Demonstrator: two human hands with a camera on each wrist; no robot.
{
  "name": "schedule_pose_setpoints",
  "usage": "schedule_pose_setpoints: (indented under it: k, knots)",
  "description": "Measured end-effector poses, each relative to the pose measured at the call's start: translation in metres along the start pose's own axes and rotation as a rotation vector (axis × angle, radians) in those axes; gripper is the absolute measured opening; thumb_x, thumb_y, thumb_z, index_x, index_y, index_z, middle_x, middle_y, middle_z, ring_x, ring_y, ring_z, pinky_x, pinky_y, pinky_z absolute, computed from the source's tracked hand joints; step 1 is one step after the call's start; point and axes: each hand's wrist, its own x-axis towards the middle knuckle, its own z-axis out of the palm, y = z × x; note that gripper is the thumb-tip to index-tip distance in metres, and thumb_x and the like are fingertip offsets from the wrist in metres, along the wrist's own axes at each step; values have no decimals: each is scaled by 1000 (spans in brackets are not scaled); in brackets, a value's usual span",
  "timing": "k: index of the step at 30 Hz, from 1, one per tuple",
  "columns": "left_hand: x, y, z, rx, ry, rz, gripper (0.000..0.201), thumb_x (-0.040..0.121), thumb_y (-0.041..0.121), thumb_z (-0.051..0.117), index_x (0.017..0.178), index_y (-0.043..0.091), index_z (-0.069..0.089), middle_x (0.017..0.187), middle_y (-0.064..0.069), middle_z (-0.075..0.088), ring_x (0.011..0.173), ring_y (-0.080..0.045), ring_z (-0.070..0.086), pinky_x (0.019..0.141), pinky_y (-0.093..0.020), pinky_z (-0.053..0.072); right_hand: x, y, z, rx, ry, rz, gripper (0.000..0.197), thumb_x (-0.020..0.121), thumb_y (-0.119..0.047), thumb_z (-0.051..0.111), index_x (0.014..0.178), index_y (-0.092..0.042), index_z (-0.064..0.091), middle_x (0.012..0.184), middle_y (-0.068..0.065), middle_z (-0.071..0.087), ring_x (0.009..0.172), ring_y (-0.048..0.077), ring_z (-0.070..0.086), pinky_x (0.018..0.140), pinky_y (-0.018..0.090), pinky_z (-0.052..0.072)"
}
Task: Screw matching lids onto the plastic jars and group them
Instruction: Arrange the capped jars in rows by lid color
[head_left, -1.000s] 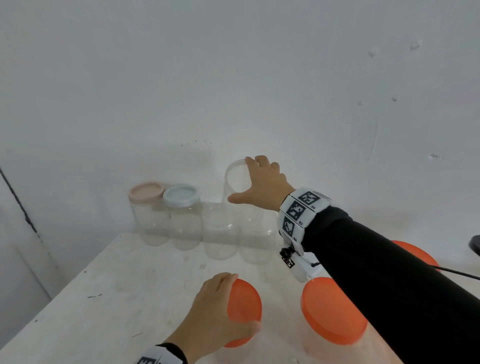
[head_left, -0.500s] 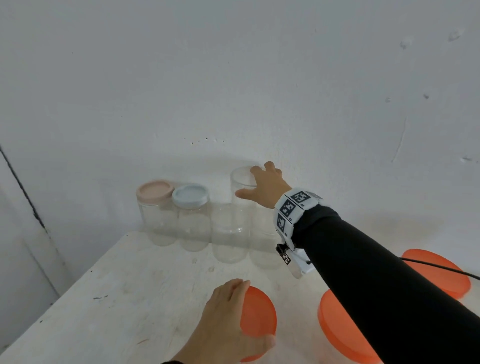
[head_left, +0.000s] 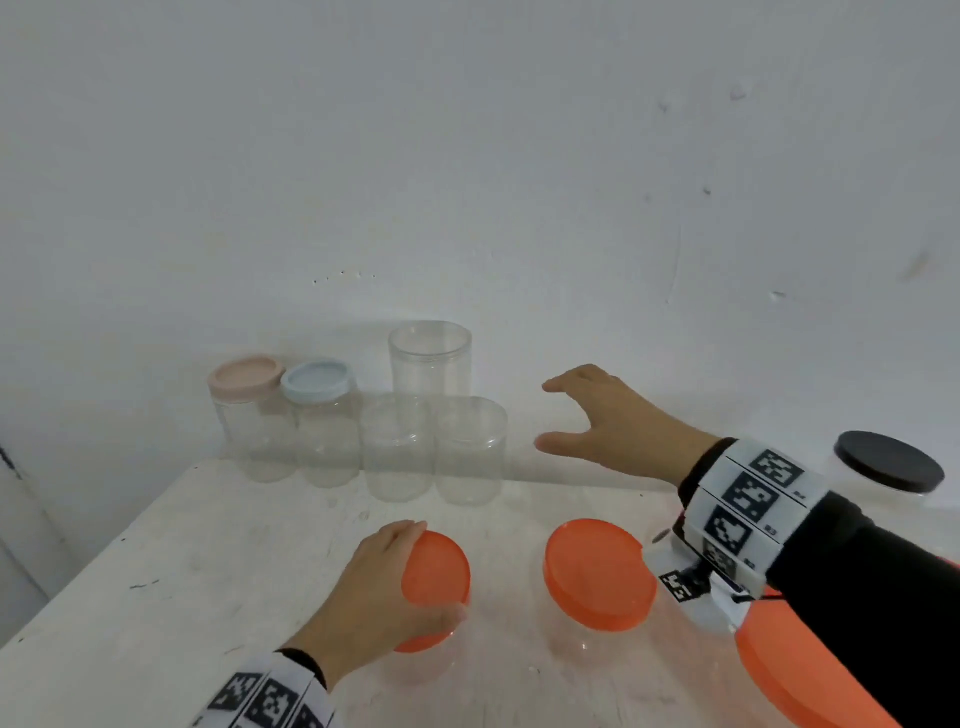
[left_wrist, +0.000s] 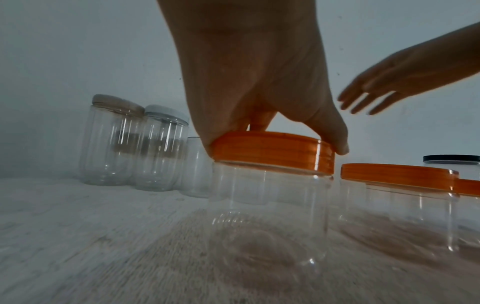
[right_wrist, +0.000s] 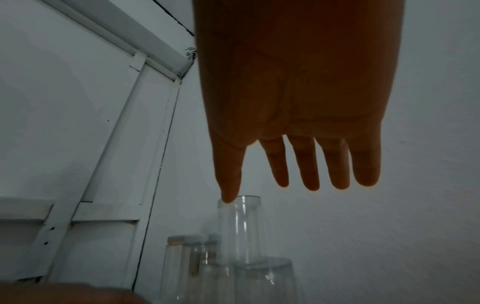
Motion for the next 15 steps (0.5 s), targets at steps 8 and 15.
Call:
schedule_pose_setpoints:
  k: [8, 15]
  knots:
    - [-12, 14, -1, 99, -92, -70, 127, 54, 76, 67, 153, 28, 3, 157, 13, 3, 144, -19, 6, 114, -38, 27, -104, 78, 9, -66, -226, 354, 79, 85, -53, 63, 148, -19, 28, 146, 4, 33, 133, 23, 36, 104, 34, 36]
    - [-24, 66, -7, 115, 170, -3, 103, 65, 60, 76, 147, 24, 27, 147, 5, 26, 135, -23, 25, 107, -33, 31, -154, 117, 21, -106, -322, 519, 88, 78, -59, 63, 144, -15, 25, 129, 4, 33, 118, 25, 36, 89, 34, 40]
